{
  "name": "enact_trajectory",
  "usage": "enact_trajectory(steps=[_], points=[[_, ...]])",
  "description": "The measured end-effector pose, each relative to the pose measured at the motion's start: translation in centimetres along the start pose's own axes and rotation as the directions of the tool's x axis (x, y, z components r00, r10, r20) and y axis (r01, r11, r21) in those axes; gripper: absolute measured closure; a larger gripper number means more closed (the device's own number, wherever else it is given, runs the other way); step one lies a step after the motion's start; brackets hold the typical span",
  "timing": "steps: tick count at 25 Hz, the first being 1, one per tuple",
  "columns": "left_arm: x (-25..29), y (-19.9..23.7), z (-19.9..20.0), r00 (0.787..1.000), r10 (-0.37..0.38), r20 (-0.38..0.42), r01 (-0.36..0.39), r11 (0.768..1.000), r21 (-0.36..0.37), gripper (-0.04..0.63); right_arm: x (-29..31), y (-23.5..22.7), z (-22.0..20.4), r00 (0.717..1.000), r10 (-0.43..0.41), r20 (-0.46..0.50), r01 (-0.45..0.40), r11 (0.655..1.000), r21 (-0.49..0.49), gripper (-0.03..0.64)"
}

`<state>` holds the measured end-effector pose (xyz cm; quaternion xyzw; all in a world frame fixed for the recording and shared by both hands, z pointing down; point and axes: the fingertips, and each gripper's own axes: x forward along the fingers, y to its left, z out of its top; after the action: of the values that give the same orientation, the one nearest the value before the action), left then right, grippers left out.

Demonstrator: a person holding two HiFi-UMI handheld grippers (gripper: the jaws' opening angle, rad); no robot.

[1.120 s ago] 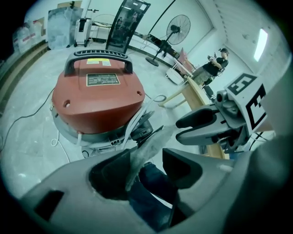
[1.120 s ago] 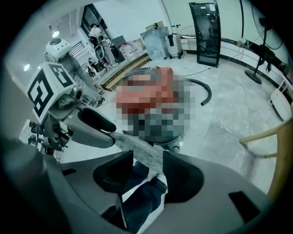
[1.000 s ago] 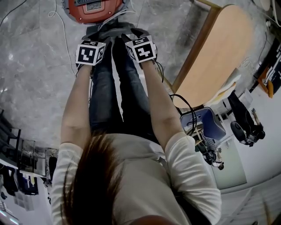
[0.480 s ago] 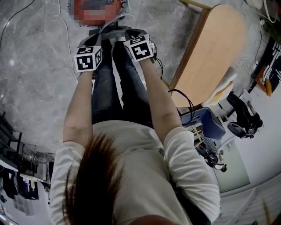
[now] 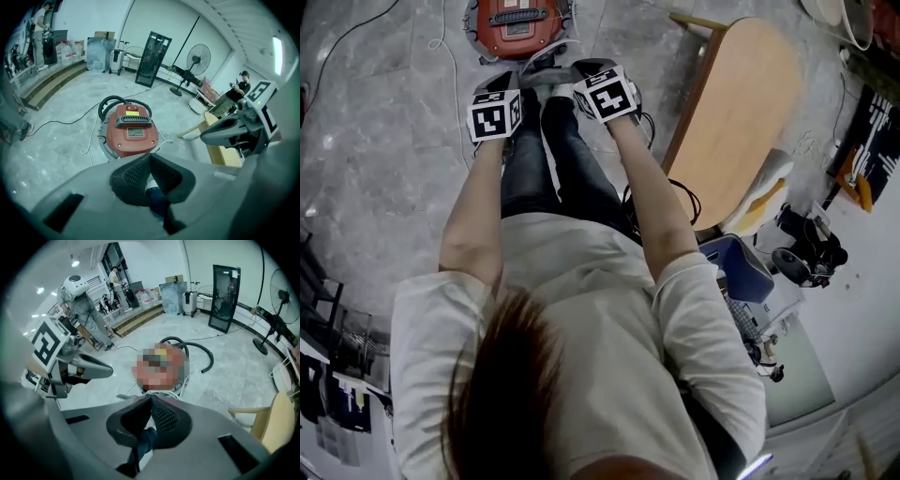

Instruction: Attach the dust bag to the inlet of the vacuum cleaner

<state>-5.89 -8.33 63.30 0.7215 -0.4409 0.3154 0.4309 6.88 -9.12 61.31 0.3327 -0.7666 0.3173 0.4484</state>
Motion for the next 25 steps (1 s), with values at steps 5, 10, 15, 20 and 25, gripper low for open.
enact_trajectory(steps=[5,10,15,20,25], points=[[-2.5,-0.5,-0.5,0.999,0.039,-0.025,-0.038,0.999,0.012,0.577,-3.3,-0.7,1.2,0.999,-0.001,0.035,-0.001,0.998,0.058,0.615],[-4.5,-1.7,0.9,0.999,0.054,-0.007,-0.053,0.998,0.04,0.577,-6.0,-1.4,2.1,0.998,-0.008,0.059,0.004,0.998,0.062,0.615],[-6.7,-3.0,3.0,0.996,0.061,0.072,-0.061,0.998,-0.001,0.577,-8.5,-1.6,3.3,0.995,-0.015,0.1,0.009,0.998,0.059,0.615],[-9.5,-4.4,6.9,0.976,0.061,0.207,-0.059,0.998,-0.014,0.578,-12.7,-2.0,6.1,0.972,-0.037,0.233,0.016,0.996,0.092,0.615],[-12.8,-6.6,11.0,0.944,0.047,0.325,-0.065,0.997,0.045,0.578,-18.6,-2.4,9.4,0.916,-0.053,0.397,0.018,0.995,0.093,0.615]])
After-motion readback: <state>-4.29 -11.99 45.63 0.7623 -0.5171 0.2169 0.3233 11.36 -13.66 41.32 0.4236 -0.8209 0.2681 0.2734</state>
